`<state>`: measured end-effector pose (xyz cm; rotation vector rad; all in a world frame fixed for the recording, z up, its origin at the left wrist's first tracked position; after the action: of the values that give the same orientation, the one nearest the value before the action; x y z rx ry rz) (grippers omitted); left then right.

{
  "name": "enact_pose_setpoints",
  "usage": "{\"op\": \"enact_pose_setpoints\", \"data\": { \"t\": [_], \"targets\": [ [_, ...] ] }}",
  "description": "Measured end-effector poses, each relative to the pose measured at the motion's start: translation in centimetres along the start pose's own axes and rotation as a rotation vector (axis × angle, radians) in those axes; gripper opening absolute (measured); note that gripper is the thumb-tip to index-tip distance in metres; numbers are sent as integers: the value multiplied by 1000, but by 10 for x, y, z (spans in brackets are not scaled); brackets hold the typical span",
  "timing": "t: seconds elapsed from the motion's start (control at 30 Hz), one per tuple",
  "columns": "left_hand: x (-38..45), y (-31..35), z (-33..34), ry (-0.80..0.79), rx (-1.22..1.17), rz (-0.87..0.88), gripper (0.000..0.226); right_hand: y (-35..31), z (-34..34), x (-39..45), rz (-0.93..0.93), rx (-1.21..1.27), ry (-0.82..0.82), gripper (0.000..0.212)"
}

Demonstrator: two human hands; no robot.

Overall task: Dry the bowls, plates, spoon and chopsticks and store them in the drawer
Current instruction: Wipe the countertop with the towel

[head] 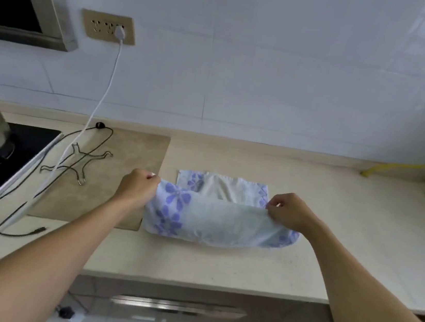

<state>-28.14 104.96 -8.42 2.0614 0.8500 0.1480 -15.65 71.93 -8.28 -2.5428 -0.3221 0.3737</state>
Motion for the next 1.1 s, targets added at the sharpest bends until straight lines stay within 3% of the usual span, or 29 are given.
{"op": "enact_pose_setpoints", "data": {
  "t": [0.1,0.17,0.23,0.33,0.43,0.5,0.57,0.73,1.0,1.1],
  "targets": [
    [26,9,30,-71,76,-21,55,3,1,31,33,14,153,24],
    [44,4,51,-92,187,-117,75,3,14,52,54,-109,178,41],
    [48,-3,60,9,415,-92,72,3,36,58,28,-238,145,52],
    [50,-14,104,-9,604,238,49,16,86,68,-96,-365,46,53],
    [45,-39,171,-253,732,573,69,36,138,73,-201,-491,-96,59],
    [52,-57,197,-356,817,517,86,47,161,76,-231,-568,-165,78],
    [67,-77,212,-361,800,418,95,56,175,90,-249,-579,-178,91],
    [121,-75,216,-216,739,434,96,55,189,153,-267,-564,-146,92],
    [266,-31,224,-118,822,373,114,18,176,315,-309,-551,-103,104],
    [318,-15,227,-59,823,404,109,7,170,365,-302,-510,-54,104]
  ]
}}
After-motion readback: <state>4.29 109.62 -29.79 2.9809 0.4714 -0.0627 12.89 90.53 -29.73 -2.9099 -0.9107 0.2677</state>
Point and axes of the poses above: each hand's wrist, its own x-axis towards the middle knuckle, its own z-axis out of the palm, y = z × x, the point moved 6 cm from there along x, towards the middle knuckle, and after that the axes turned 3 degrees about -z, right-handed, at the moved point
